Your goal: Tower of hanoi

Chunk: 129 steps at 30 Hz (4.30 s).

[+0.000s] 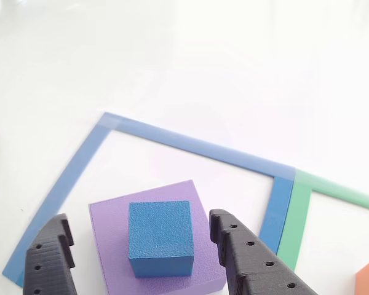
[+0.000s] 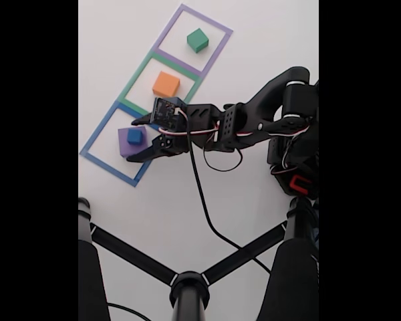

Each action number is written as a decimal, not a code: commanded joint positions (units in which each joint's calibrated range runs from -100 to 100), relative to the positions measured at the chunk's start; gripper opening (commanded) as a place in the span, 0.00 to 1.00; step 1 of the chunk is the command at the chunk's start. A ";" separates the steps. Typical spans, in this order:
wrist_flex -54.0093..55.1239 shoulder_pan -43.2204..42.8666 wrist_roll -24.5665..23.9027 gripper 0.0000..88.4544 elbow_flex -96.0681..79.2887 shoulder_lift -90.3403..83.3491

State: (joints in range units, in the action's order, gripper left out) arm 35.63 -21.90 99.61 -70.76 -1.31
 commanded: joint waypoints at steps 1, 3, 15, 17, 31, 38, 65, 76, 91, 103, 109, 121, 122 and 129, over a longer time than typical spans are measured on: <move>1.31 -0.71 0.39 0.20 0.20 -1.82; 0.99 -0.71 0.39 0.18 0.20 -1.98; -1.76 -0.94 0.39 0.10 -0.07 -2.86; -2.08 -0.94 0.39 0.08 -0.17 -2.94; -3.78 -2.08 0.39 0.05 0.74 -6.14; -27.58 -0.94 0.39 0.05 7.29 -20.49; -131.91 24.68 0.39 0.05 81.71 -38.68; -122.76 33.07 0.39 0.05 63.62 -45.97; -66.84 44.05 0.39 0.06 12.74 -46.93; -28.88 45.50 0.39 0.06 -0.07 -27.54; -15.04 44.74 0.39 0.06 -0.53 -16.96; -2.41 42.68 0.39 0.06 0.02 -5.18; -1.92 42.60 0.39 0.06 0.29 -4.38; 1.56 42.14 0.39 0.06 1.56 -0.13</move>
State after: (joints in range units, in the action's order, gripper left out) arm 34.51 21.16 100.00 -71.54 -1.90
